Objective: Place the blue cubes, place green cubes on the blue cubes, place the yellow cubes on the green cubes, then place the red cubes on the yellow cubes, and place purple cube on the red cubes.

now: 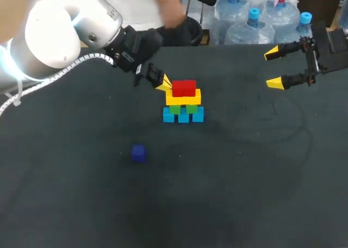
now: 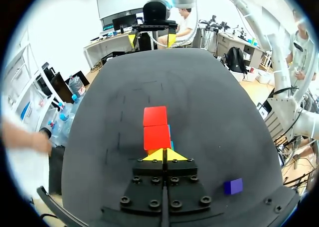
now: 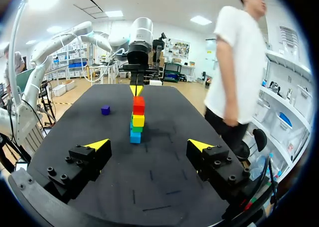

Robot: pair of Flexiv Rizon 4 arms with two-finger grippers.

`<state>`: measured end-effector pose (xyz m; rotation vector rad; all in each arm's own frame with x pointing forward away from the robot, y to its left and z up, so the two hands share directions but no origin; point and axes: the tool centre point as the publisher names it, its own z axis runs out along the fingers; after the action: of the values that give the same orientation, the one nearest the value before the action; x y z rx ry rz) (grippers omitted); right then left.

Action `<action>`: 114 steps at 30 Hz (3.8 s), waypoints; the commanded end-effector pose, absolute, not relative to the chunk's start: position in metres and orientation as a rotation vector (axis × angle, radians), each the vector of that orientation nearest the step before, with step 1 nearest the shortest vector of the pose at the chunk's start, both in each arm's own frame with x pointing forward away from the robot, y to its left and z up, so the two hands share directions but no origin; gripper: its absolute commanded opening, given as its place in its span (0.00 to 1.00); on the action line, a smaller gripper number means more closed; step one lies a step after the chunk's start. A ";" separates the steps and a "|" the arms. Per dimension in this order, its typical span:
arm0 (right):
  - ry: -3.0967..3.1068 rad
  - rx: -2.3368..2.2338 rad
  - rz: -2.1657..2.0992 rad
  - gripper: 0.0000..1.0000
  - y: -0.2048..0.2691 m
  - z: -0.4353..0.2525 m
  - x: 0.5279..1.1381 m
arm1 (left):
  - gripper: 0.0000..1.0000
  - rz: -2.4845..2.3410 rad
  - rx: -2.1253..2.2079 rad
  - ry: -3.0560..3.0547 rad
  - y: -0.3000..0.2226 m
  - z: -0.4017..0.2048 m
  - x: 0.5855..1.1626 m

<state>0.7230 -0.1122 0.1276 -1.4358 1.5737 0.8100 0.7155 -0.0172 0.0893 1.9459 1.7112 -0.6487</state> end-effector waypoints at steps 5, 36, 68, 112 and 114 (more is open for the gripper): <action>1.572 -1.435 0.810 1.00 -0.112 0.127 0.723 | 0.00 -0.645 1.949 1.717 -0.018 0.090 0.718; 1.572 -1.435 0.810 1.00 -0.112 0.127 0.723 | 1.00 -0.593 1.917 1.626 0.057 0.122 0.650; 1.572 -1.435 0.810 1.00 -0.112 0.127 0.723 | 1.00 -0.579 1.930 1.706 0.063 0.051 0.584; 1.572 -1.435 0.810 1.00 -0.112 0.127 0.723 | 0.47 -0.565 1.945 1.781 0.061 -0.001 0.589; 1.572 -1.435 0.810 1.00 -0.112 0.127 0.723 | 0.43 -0.566 1.946 1.781 0.061 -0.002 0.589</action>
<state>0.7230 -0.1122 0.1276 -1.4358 1.5737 0.8101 0.5863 0.0613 -0.0003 1.9419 1.7831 -0.5601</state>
